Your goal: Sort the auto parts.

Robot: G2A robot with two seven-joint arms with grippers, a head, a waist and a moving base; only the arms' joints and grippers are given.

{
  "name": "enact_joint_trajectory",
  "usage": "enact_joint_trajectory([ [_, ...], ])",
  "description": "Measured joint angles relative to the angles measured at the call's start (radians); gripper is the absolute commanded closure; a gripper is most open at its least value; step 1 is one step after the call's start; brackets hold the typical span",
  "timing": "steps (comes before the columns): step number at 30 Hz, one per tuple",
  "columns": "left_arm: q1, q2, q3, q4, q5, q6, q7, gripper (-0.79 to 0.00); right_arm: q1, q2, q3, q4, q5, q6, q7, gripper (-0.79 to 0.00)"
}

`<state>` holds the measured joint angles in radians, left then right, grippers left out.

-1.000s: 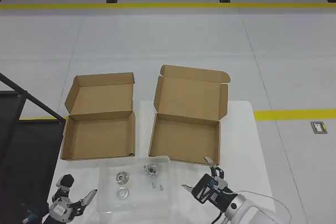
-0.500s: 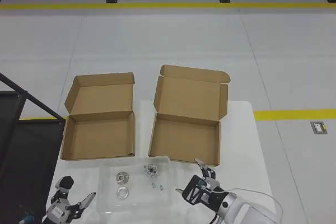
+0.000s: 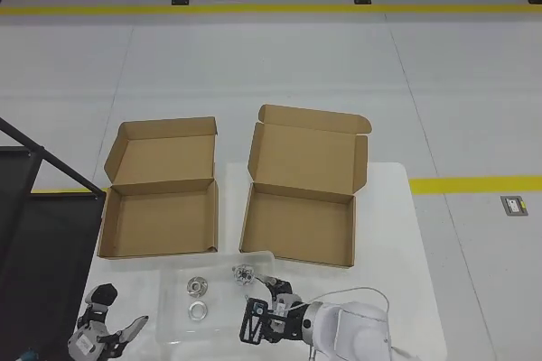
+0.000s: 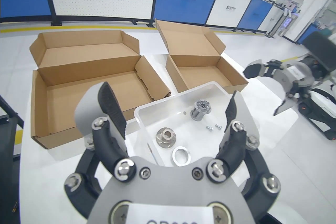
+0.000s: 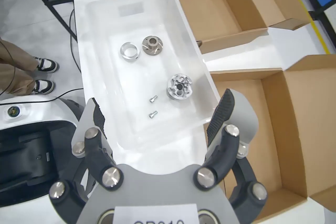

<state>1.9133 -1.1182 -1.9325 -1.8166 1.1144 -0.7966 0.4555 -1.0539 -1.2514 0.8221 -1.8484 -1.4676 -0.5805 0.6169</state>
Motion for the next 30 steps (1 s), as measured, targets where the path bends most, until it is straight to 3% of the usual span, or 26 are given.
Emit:
enact_joint_trajectory([
  [6,0.005,0.010,-0.025,0.007,0.125,-0.125,0.043,-0.785,0.192,-0.069,-0.136,0.181,0.062,0.092,0.120,-0.785],
  [20,0.006,0.013,-0.029,0.013,0.182,-0.137,0.060,-0.785,0.190,-0.074,-0.153,0.195,0.030,0.105,0.091,-0.785],
  [24,0.006,0.012,-0.029,0.005,0.156,-0.115,0.044,-0.785,0.223,-0.094,-0.190,0.236,0.004,0.113,0.072,-0.785],
  [30,0.003,0.011,-0.031,0.012,0.094,-0.097,0.016,-0.785,0.297,-0.140,-0.253,0.340,0.037,0.120,0.145,-0.785],
])
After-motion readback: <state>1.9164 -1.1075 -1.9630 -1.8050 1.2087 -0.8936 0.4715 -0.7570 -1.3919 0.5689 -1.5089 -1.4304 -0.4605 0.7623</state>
